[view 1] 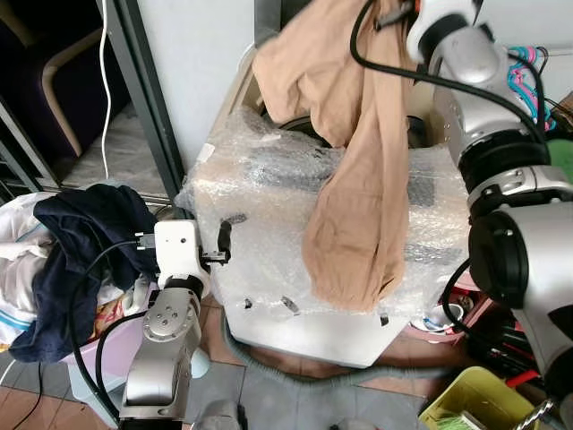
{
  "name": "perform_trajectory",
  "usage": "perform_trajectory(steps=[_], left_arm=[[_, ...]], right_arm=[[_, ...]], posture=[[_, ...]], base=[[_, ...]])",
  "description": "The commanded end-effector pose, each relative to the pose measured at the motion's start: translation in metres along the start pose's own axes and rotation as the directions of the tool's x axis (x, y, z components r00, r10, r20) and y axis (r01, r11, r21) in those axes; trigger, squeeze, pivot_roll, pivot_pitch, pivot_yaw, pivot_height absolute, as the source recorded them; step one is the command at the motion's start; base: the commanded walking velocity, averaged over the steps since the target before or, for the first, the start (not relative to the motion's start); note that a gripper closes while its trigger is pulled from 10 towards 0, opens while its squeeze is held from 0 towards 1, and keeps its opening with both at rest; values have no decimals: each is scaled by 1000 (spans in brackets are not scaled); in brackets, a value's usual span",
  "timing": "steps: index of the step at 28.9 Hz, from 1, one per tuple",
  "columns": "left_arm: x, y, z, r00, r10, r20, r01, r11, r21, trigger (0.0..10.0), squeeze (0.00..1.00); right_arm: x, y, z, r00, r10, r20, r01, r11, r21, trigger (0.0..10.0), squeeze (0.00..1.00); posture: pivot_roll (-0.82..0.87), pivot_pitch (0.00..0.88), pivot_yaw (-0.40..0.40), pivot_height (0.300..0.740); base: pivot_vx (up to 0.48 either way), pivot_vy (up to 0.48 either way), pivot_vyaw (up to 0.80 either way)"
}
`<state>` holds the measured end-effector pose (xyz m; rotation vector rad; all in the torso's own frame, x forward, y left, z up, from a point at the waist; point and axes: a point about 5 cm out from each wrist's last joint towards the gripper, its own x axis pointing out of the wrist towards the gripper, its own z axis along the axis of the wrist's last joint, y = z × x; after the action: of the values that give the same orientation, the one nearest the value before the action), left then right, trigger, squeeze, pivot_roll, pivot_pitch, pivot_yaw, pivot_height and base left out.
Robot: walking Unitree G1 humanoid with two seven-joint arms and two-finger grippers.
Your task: Clothes washing
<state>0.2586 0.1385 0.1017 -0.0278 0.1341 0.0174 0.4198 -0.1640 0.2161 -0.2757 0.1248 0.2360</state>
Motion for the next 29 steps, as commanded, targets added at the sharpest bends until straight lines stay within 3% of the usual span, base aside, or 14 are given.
perform_trajectory(steps=[1,2,3,4,9,13,14,15,18,20,24,26,28,29], left_arm=[[-1,1,-2,1000,5,-8,-5,1000,7,10000,0],[-1,0,-3,1000,4,-10,-4,1000,7,10000,0],[-1,0,-3,1000,0,-13,0,1000,8,10000,0],[-1,-1,-4,1000,-4,-16,4,1000,9,10000,0],[-2,-4,-6,1000,-14,-21,14,1000,14,10000,0],[-3,-3,-7,999,-15,-29,16,1000,26,10000,0],[-3,-3,-8,999,-16,-34,17,999,28,10000,0],[-3,-3,-9,999,-19,-41,20,999,31,10000,0],[-5,-3,-10,999,-19,-44,21,999,35,10000,0],[-5,-3,-10,999,-15,-43,16,999,38,10000,0],[-8,-2,-11,999,-2,-46,4,999,37,10000,0],[-9,-1,-12,999,-1,-51,3,999,36,10000,0],[-10,-1,-12,999,-4,-54,5,999,32,10000,0],[-9,-1,-13,998,-6,-55,8,999,34,10000,0]], right_arm=[[-1,0,-6,999,31,-29,-29,998,60,10000,0],[-2,1,-13,998,55,-39,-54,998,12,10000,114],[-3,2,-15,997,76,-33,-76,997,2,10000,357],[-3,3,-16,995,98,-25,-98,995,8,10000,1000],[-7,8,-17,983,178,41,-179,984,14,10000,1000],[-16,14,-9,955,224,195,-218,975,-50,10000,1000],[-19,12,1,940,190,284,-185,982,-43,10000,1000],[-27,9,18,898,149,414,-136,989,-59,10000,1000],[-39,12,35,840,180,512,-123,982,-143,10000,1000],[-45,15,39,825,234,515,-155,969,-192,10000,1000],[-53,6,31,843,296,448,-262,955,-137,10000,1000],[-65,0,14,841,359,406,-345,932,-109,10000,1000],[-77,6,-5,831,418,367,-403,907,-123,10000,941],[-81,9,-14,832,424,359,-413,904,-111,10000,506]], posture=[[5,0,-18,740],[-1,0,-18,740],[-5,0,-18,740],[-6,0,-18,740],[-14,0,-18,740],[-15,0,-13,740],[-17,0,-12,740],[-19,0,-10,740],[-19,0,-15,740],[-15,0,-18,740],[-15,0,-21,740],[-19,0,-19,740],[-25,0,-15,740],[-27,0,-12,740]], base=[[0,0,0],[0,0,0],[0,0,0],[0,0,0],[0,0,0],[0,0,0],[0,0,0],[0,0,0],[0,0,0],[0,0,0],[0,0,0],[0,0,0],[0,0,0],[0,0,0]])
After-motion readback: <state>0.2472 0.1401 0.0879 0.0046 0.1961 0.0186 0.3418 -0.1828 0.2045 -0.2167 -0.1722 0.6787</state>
